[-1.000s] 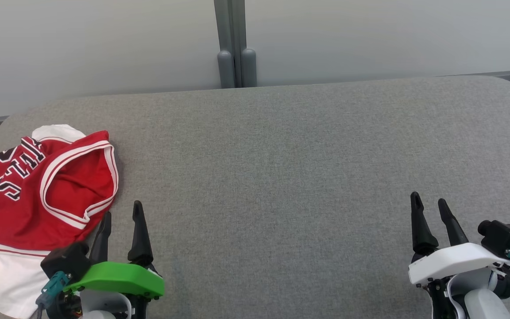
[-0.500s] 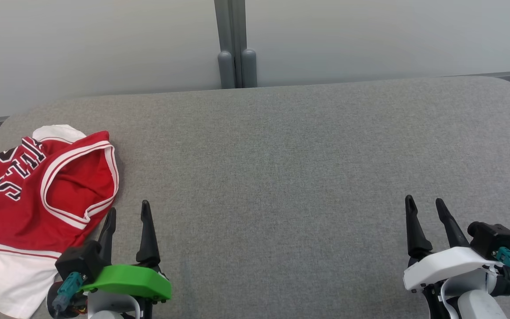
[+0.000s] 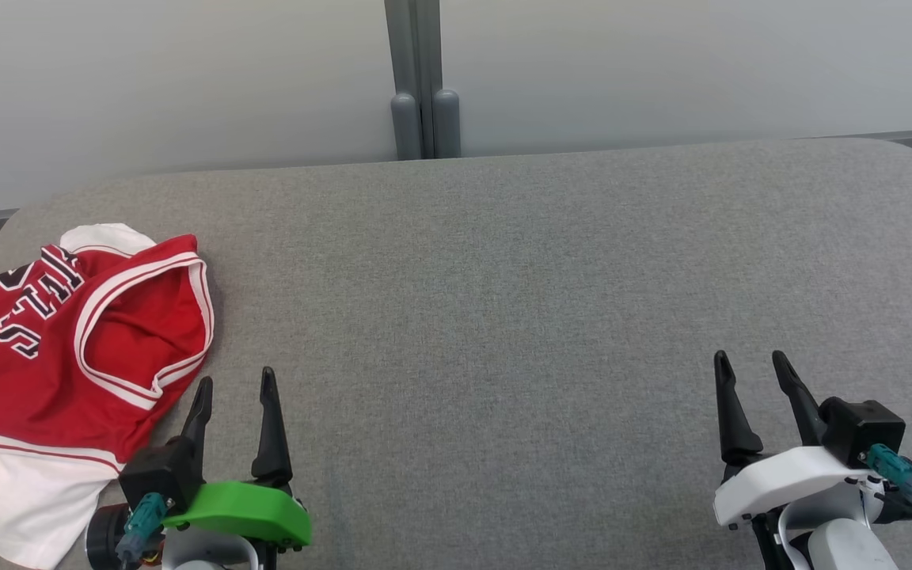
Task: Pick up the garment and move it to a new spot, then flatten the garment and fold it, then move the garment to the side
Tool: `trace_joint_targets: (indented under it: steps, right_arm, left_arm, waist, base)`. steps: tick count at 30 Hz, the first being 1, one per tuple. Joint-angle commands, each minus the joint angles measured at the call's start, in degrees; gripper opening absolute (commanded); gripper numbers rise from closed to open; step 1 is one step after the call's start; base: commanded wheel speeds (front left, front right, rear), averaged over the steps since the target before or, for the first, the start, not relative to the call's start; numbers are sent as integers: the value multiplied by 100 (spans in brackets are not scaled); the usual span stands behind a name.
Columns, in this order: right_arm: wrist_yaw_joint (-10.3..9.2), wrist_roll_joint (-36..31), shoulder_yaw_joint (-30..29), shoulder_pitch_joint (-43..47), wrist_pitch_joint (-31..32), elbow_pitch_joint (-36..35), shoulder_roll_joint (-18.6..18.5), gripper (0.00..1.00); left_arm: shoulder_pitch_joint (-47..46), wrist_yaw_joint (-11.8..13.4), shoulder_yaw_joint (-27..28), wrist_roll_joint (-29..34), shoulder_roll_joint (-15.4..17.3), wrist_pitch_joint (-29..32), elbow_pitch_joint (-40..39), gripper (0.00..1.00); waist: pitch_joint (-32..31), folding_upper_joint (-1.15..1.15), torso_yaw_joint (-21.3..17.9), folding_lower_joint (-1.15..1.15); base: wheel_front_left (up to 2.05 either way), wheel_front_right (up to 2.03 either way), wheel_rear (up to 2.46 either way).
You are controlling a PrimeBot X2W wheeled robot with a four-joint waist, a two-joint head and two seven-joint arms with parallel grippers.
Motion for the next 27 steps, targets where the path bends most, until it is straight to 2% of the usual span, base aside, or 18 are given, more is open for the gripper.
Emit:
trace_joint_targets:
  steps: [1,11,22,27]
  right_arm:
    - [2,-162,21,24,-59,1,-35,100]
    - [2,-571,76,61,-170,24,-38,100]
    - [1,-1006,101,109,-288,11,-40,100]
    - [1,-1020,108,99,-282,15,-40,100]
  left_arm:
    - [55,30,-1,113,41,-57,-2,100]
    - [71,-16,-25,366,44,-171,108,100]
    - [108,44,-68,622,49,-281,124,100]
    - [117,34,-57,534,49,-272,130,100]
  waist:
    - [-2,0,0,0]
    - [-14,0,-2,0]
    - [-62,0,28,0]
    - [-68,0,42,0]
  base:
    - [0,0,0]
    - [0,0,0]
    - [0,0,0]
    - [0,0,0]
